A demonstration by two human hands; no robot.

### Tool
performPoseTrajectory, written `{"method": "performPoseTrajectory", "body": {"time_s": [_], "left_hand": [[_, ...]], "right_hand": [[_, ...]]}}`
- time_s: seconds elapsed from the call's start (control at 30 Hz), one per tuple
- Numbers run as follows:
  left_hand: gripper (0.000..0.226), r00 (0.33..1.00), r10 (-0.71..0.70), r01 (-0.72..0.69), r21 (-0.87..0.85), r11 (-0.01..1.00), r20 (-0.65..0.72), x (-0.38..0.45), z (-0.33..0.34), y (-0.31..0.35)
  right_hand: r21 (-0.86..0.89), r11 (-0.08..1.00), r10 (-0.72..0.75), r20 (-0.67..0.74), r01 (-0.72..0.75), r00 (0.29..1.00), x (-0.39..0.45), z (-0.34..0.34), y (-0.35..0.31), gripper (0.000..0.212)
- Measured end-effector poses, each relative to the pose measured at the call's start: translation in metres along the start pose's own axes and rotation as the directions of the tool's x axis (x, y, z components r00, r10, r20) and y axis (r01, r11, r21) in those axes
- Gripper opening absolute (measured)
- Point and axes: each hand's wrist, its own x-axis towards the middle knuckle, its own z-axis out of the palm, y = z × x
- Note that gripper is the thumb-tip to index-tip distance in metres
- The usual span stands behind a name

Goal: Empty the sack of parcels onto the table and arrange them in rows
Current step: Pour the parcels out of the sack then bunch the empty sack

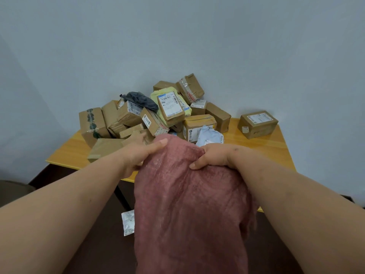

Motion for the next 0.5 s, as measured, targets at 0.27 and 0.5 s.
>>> {"method": "performPoseTrajectory", "body": {"time_s": [0.27,0.5], "left_hand": [[0.084,0.982,0.122,-0.045,0.446,0.894,-0.146,0.007,-0.003,-0.016],[0.051,0.978,-0.207,0.210,0.242,0.947,-0.041,-0.001,0.017,-0.035]], "right_hand": [[0.399,0.911,0.167,-0.134,-0.101,0.977,0.009,-0.010,0.019,0.031],[0.584,0.808,0.192,-0.130,-0.081,0.973,0.012,0.017,0.025,0.030]]}}
